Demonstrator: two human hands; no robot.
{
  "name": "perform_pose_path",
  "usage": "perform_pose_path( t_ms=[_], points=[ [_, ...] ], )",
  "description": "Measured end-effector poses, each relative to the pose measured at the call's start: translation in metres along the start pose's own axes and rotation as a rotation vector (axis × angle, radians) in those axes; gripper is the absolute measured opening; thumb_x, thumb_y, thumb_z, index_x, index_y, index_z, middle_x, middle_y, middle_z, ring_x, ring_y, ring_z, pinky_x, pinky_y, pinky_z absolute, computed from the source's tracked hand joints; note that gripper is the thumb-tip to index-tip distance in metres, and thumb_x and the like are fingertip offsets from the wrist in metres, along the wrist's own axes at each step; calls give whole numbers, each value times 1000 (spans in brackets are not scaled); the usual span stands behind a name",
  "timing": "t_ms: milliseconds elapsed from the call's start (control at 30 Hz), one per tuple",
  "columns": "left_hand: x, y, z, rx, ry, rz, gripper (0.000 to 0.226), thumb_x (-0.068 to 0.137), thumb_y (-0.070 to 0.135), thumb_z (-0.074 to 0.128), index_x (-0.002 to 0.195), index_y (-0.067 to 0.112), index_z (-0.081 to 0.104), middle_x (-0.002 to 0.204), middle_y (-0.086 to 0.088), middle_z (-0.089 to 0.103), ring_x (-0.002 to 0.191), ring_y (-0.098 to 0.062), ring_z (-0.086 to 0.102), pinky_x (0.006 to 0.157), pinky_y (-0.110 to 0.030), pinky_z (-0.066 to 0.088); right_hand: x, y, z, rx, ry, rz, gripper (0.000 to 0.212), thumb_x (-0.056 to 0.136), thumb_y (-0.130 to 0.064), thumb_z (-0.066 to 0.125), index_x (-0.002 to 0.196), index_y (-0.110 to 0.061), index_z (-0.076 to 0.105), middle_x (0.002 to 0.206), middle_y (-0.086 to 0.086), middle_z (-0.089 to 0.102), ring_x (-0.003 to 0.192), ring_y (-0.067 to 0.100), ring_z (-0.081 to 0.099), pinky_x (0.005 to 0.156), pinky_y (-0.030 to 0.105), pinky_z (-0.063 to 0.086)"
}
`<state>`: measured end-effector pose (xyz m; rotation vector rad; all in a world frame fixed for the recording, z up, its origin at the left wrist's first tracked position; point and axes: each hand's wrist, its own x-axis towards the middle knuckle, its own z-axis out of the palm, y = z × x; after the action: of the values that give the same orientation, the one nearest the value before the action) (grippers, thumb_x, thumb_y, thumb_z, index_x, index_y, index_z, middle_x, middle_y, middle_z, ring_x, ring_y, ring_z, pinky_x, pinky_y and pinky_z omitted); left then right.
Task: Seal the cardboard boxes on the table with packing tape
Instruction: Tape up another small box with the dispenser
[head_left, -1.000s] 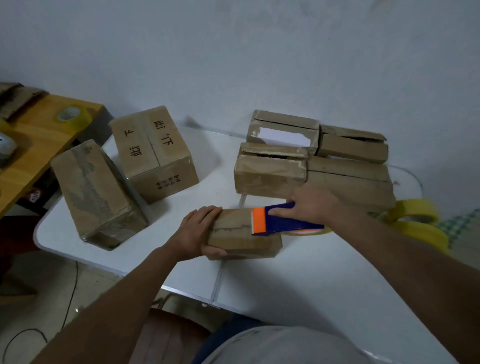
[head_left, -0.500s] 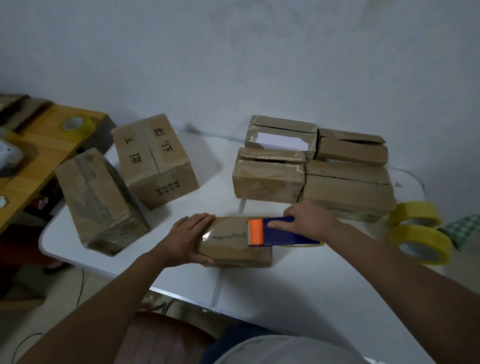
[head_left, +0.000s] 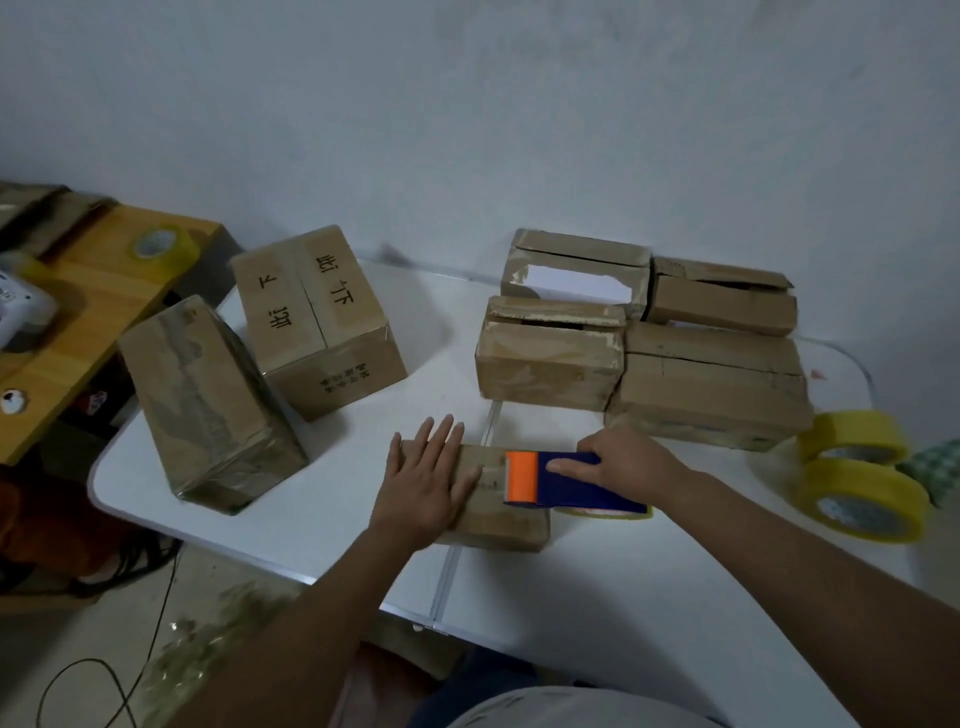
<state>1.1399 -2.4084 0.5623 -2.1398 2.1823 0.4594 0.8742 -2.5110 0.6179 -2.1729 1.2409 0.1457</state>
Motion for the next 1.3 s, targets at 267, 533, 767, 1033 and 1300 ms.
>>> perform_pose_path(
  t_ms=[267, 533, 767, 1033, 1300],
  points=[
    [7, -32, -14, 168, -8, 115, 75, 93, 65, -10, 156, 26, -10, 163, 5, -17, 149, -17, -22, 120, -45, -16, -3, -26, 29, -39, 74, 92, 65, 84, -77, 38, 79, -17, 64, 70, -3, 59, 64, 12, 58, 57, 24, 41],
    [4, 5, -1, 129, -8, 7, 65, 92, 53, -13, 153, 30, -21, 161, 8, -27, 146, -16, -32, 121, -45, -14, -11, -27, 30, 20, 66, 107, 63, 86, -74, 40, 82, -16, 65, 74, -1, 63, 69, 14, 62, 62, 24, 46],
    [4, 3, -1, 138, -34, 11, 65, 93, 56, -12, 153, 32, -23, 161, 9, -27, 145, -16, -32, 120, -51, -12, -14, -22, 29, 59, 81, 100, 63, 83, -79, 39, 78, -21, 65, 69, -5, 63, 63, 8, 60, 54, 21, 40],
    [6, 7, -2, 138, -40, -11, 63, 93, 58, -12, 149, 32, -27, 160, 8, -28, 146, -16, -31, 120, -52, -12, -46, 37, 18, 21, 63, 150, 64, 76, -84, 31, 71, -29, 62, 68, -7, 63, 63, 7, 59, 57, 23, 43],
    [1, 26, -8, 165, 48, -35, 59, 103, 51, 3, 153, 31, -21, 159, 7, -30, 145, -22, -33, 120, -49, -17, -43, 36, 38, 8, 40, 182, 52, 86, -74, 40, 74, -27, 58, 65, -10, 56, 61, 7, 56, 54, 20, 37]
  ],
)
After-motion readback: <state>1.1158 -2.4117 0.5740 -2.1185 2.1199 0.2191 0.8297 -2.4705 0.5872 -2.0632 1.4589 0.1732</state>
